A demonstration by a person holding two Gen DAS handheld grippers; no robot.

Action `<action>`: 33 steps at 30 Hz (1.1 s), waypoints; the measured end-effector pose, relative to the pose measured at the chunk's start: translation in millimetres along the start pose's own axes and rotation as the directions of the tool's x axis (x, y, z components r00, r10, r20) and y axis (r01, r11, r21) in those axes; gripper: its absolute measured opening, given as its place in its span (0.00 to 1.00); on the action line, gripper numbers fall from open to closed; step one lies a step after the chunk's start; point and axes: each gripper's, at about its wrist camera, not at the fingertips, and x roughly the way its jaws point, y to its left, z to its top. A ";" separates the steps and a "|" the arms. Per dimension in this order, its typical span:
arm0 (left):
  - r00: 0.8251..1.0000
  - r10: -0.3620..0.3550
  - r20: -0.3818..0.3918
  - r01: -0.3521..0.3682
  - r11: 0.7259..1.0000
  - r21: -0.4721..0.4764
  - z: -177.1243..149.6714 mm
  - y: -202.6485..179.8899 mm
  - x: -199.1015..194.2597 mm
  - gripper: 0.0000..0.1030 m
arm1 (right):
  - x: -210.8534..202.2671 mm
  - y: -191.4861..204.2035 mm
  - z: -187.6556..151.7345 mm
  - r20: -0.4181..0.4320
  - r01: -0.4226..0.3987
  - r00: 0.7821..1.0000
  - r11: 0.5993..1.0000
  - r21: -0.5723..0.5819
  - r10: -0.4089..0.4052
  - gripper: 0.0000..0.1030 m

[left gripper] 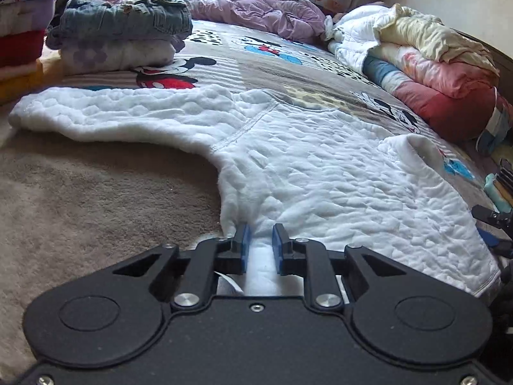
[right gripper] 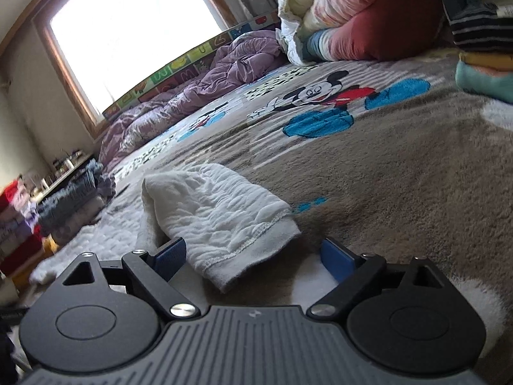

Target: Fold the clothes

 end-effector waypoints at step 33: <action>0.987 -0.157 -0.028 0.156 0.987 -0.037 14.5 -79.9 37.3 0.69 | 34.5 28.2 100.6 0.042 0.179 0.984 0.936 -0.304 -0.175 0.09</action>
